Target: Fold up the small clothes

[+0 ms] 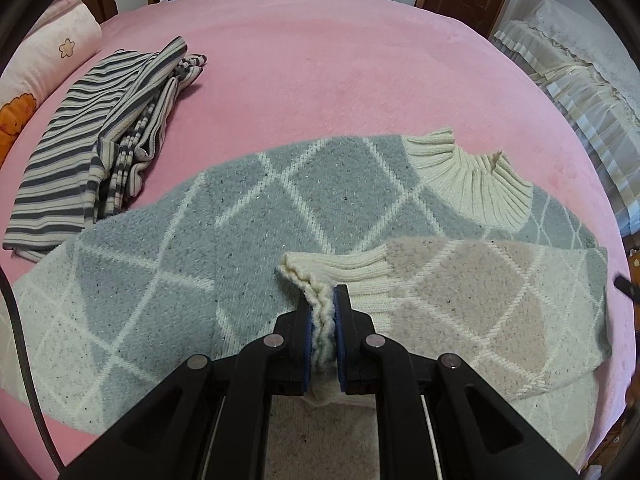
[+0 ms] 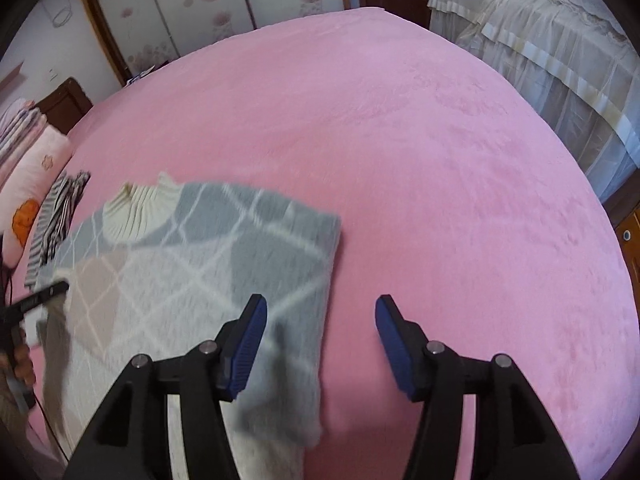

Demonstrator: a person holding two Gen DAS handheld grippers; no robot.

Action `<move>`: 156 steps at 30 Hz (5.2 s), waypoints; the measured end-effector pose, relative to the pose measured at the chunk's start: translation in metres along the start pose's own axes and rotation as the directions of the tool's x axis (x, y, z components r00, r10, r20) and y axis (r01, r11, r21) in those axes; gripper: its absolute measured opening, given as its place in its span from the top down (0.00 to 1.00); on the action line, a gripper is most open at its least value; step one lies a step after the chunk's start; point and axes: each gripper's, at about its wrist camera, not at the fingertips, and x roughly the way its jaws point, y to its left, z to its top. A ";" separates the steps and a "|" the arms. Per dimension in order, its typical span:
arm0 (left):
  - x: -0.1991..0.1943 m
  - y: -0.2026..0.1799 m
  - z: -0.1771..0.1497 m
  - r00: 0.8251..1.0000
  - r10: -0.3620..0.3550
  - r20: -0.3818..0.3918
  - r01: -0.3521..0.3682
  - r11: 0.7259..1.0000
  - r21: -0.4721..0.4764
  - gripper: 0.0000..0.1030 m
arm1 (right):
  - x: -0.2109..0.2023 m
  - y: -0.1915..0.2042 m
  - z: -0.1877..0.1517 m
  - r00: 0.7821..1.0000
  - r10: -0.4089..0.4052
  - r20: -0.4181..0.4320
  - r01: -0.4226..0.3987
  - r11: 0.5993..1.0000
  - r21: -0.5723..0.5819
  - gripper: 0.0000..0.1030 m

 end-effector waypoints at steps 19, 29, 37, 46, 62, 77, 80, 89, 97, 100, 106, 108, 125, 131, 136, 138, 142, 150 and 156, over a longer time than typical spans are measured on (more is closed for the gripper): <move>0.001 0.013 -0.014 0.999 -0.010 0.037 0.012 0.999 -0.046 0.86 | 0.053 0.006 0.023 0.993 -0.115 0.023 0.115 0.993 -0.005 0.87; -0.034 0.022 -0.001 0.989 0.139 0.049 -0.136 0.989 -0.063 0.23 | 0.013 0.039 0.020 0.977 -0.186 0.101 0.196 0.976 -0.097 0.61; -0.085 -0.013 -0.003 0.978 0.136 0.159 -0.138 0.990 0.002 0.23 | -0.044 0.076 -0.003 0.980 -0.092 0.177 0.118 0.983 -0.141 0.58; -0.053 -0.066 -0.009 0.986 0.086 0.142 -0.090 0.996 0.019 0.23 | -0.028 0.132 -0.047 0.997 0.019 0.079 0.001 0.970 -0.243 0.58; 0.002 -0.015 -0.040 0.989 0.147 0.001 -0.147 0.989 -0.032 0.15 | -0.007 0.071 -0.093 0.995 -0.100 0.015 0.101 0.974 -0.203 0.64; -0.002 -0.014 -0.045 0.993 0.105 0.050 -0.104 0.994 -0.024 0.15 | -0.009 0.040 -0.100 0.989 -0.148 -0.018 0.145 0.984 -0.107 0.60; -0.005 -0.009 -0.045 0.996 0.085 0.035 -0.083 0.995 -0.053 0.15 | -0.005 0.042 -0.101 0.986 -0.166 -0.029 0.162 0.982 -0.095 0.59; -0.034 -0.025 -0.045 0.999 0.033 -0.009 -0.033 0.999 -0.022 0.16 | -0.017 0.048 -0.101 0.984 -0.176 -0.042 0.173 0.983 -0.054 0.57; -0.084 -0.051 -0.058 0.998 0.033 0.049 -0.035 0.998 0.055 0.16 | -0.043 0.069 -0.116 0.987 -0.157 -0.028 0.155 0.985 -0.072 0.57; -0.105 -0.055 -0.065 0.998 0.001 0.064 -0.005 0.998 0.059 0.16 | -0.058 0.079 -0.120 0.990 -0.140 -0.007 0.139 0.987 -0.079 0.57; -0.144 -0.057 -0.088 0.994 0.035 0.108 -0.043 0.996 0.079 0.16 | -0.089 0.102 -0.126 0.995 -0.088 0.036 0.091 0.992 -0.087 0.57; -0.155 -0.055 -0.098 0.993 0.034 0.115 -0.043 0.996 0.077 0.16 | -0.097 0.111 -0.129 0.997 -0.064 0.042 0.067 0.994 -0.089 0.57; -0.225 0.049 -0.129 0.979 0.096 0.178 -0.080 0.992 -0.095 0.16 | -0.142 0.247 -0.123 0.986 0.131 0.101 -0.099 0.959 -0.267 0.57; -0.243 0.088 -0.134 0.972 0.137 0.190 -0.106 0.980 -0.168 0.16 | -0.152 0.298 -0.118 0.974 0.196 0.112 -0.147 0.926 -0.347 0.57; -0.248 0.142 -0.142 0.967 0.198 0.158 -0.154 0.955 -0.255 0.16 | -0.144 0.340 -0.117 0.968 0.233 0.097 -0.174 0.894 -0.412 0.57; -0.248 0.163 -0.144 0.960 0.237 0.146 -0.189 0.941 -0.280 0.16 | -0.138 0.355 -0.117 0.966 0.244 0.086 -0.184 0.882 -0.435 0.57; -0.247 0.216 -0.149 0.947 0.303 0.105 -0.253 0.907 -0.338 0.16 | -0.122 0.392 -0.119 0.964 0.261 0.056 -0.201 0.847 -0.492 0.57; -0.224 0.312 -0.160 0.960 0.278 0.034 -0.217 0.817 -0.534 0.16 | -0.092 0.452 -0.123 0.961 0.278 0.008 -0.221 0.784 -0.580 0.57; -0.191 0.361 -0.156 0.960 0.279 -0.035 -0.242 0.753 -0.612 0.19 | -0.073 0.485 -0.133 0.960 0.279 -0.028 -0.234 0.742 -0.628 0.57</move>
